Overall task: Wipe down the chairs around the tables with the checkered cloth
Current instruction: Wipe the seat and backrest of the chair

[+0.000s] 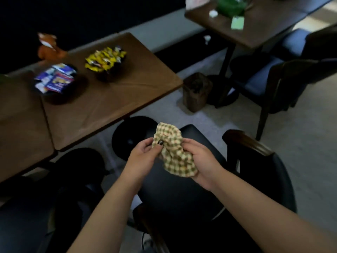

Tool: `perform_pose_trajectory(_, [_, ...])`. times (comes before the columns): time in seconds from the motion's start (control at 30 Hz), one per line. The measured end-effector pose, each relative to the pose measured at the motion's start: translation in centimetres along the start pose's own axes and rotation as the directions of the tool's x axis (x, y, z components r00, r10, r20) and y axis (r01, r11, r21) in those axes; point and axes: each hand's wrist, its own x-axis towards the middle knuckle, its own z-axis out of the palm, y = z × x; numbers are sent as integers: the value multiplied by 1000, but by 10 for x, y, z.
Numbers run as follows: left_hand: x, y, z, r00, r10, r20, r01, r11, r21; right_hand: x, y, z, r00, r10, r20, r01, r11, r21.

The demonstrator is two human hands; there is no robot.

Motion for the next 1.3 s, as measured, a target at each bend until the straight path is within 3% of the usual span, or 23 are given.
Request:
perform_pose_trajectory(0.17, [-74, 42, -20, 977, 160, -142, -192, 948, -253, -66, -29, 40, 982, -43, 184, 45, 999, -5])
perform_pose_trajectory(0.3, [-133, 62, -47, 923, 293, -248, -359, 890, -283, -123, -43, 72, 943, -168, 289, 222, 961, -165])
perform_pose_trajectory(0.43, [-197, 69, -70, 870, 385, -309, -467, 844, -262, -174, -41, 96, 871, -367, 326, 485, 748, -453])
perform_pose_trajectory(0.57, [-260, 67, -84, 835, 451, -314, -530, 814, -240, -226, -38, 112, 765, -550, 335, 635, 555, -538])
perform_pose_trajectory(0.63, [-297, 63, -87, 811, 494, -314, -568, 795, -213, -261, -37, 118, 656, -649, 386, 708, 350, -614])
perform_pose_trajectory(0.73, [-348, 62, -84, 776, 565, -281, -619, 767, -168, -313, -38, 125, 344, -724, 598, 788, -125, -603])
perform_pose_trajectory(0.8, [-375, 63, -77, 760, 603, -244, -644, 750, -152, -342, -41, 128, 231, -701, 675, 783, -278, -557])
perform_pose_trajectory(0.93, [-413, 75, -60, 744, 633, -213, -668, 717, -201, -378, -56, 130, 258, -669, 697, 807, -247, -536])
perform_pose_trajectory(1.13, [-433, 102, -19, 771, 595, -227, -636, 738, -227, -399, -96, 102, 112, -631, 768, 863, -322, -390])
perform_pose_trajectory(1.2, [-429, 111, 2, 800, 550, -240, -598, 763, -244, -401, -113, 84, 93, -611, 786, 877, -324, -355])
perform_pose_trajectory(1.3, [-419, 125, 38, 832, 490, -258, -553, 761, -338, -403, -143, 50, 147, -592, 792, 912, -228, -340])
